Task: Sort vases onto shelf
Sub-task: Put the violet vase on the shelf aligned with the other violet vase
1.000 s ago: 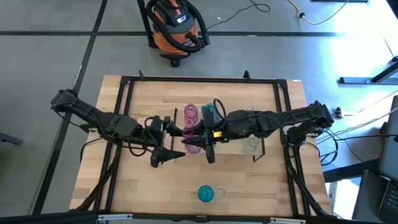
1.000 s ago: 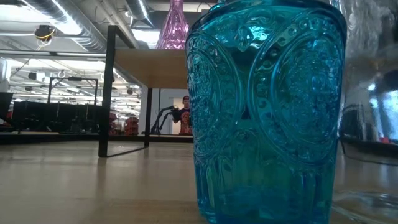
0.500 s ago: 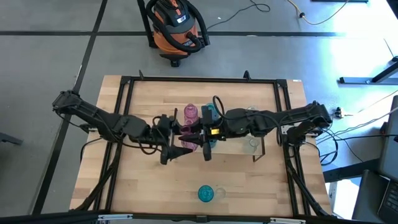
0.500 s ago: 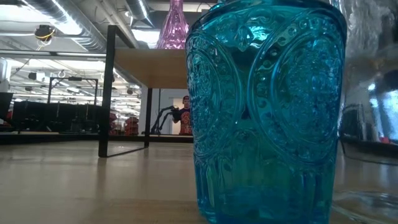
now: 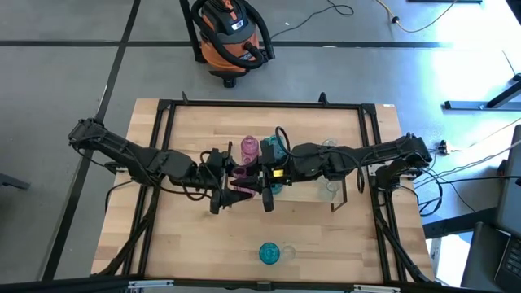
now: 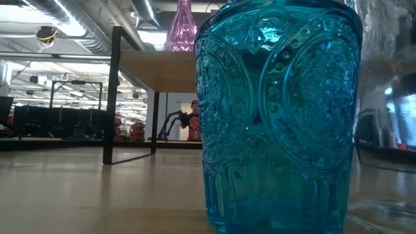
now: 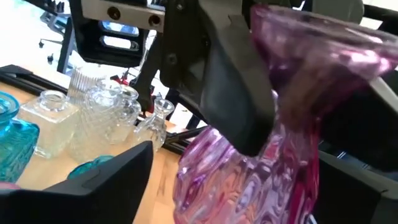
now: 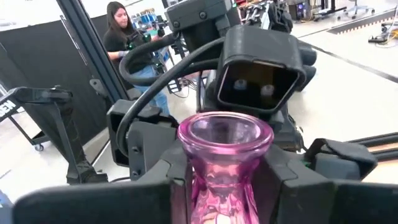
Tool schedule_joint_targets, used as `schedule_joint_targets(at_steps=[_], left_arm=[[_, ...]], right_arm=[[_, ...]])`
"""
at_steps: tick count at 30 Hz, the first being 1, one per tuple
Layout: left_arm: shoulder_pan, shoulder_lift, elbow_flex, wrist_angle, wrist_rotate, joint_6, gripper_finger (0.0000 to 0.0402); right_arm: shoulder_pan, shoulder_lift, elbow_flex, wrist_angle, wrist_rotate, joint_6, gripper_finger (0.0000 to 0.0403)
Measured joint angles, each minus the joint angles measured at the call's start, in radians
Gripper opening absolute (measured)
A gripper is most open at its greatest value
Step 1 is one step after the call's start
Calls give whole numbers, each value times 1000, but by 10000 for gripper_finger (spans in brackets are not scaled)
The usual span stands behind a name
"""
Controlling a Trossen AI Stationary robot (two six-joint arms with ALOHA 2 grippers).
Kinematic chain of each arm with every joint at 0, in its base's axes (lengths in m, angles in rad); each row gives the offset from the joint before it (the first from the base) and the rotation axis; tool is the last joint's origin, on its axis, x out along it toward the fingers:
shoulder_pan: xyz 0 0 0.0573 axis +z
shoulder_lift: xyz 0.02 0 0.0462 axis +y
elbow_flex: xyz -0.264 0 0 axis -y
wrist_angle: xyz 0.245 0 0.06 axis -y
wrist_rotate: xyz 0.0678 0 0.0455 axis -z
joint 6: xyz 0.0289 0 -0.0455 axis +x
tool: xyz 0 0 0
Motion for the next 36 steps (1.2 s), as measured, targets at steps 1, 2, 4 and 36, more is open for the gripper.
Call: schedule_joint_targets(at_steps=[1, 2, 4, 36], left_arm=[[0, 0, 0, -5, 3, -8, 357], [0, 0, 0, -12, 11, -22, 346], [0, 0, 0, -25, 34, -49, 320], [-70, 1, 0, 40, -165, 35, 274]], right_arm=[[0, 0, 0, 0, -1, 0, 85], [0, 0, 0, 0, -1, 0, 85], [0, 0, 0, 0, 0, -1, 85], [-6, -46, 2, 99, 103, -42, 230]])
